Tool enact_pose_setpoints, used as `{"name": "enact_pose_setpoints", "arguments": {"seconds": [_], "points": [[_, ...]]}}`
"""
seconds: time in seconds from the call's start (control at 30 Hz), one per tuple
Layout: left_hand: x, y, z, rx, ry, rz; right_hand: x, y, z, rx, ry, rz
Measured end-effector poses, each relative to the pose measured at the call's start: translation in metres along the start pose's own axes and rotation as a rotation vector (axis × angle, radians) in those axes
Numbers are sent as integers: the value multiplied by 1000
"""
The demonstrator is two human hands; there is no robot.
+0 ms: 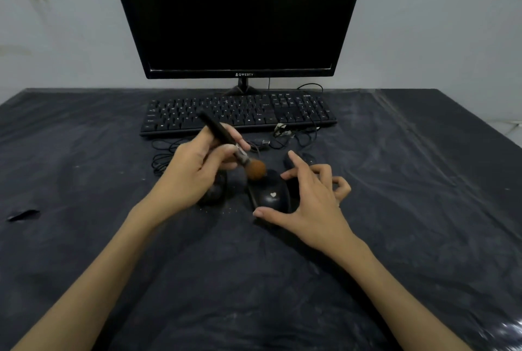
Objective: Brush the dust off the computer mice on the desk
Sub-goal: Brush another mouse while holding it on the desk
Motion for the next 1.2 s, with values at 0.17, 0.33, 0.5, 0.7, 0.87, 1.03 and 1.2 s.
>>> {"name": "enact_pose_setpoints", "arguments": {"seconds": [0.17, 0.33, 0.5, 0.7, 0.87, 1.03, 1.2], "points": [[13, -3, 11, -48, -199, 77, 0, 1, -1, 9, -16, -5], [1, 0, 7, -29, -10, 21, -2, 1, 0, 19, -31, -17], [15, -2, 10, 14, -253, 35, -4, 1, 2, 1, -44, -38], [-27, -4, 6, -46, 23, -146, -6, 0, 4, -36, -53, -68], [-42, 2, -2, -105, 134, -121, -23, -1, 8, -48, -157, -288], [-17, 9, -1, -110, -111, 40, -16, -23, 41, -85, -816, -215], [-13, 8, -9, -94, -224, 51, -1, -48, 60, -42, -995, -127]]}}
Point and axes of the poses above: each hand's wrist, its own y-axis away from the middle knuckle, its own x-axis out of the palm, z = x × y, the point moved 10 cm from there along -y, towards the middle knuckle, and after that the axes turned 14 degrees about -x, right-handed, at the moved point
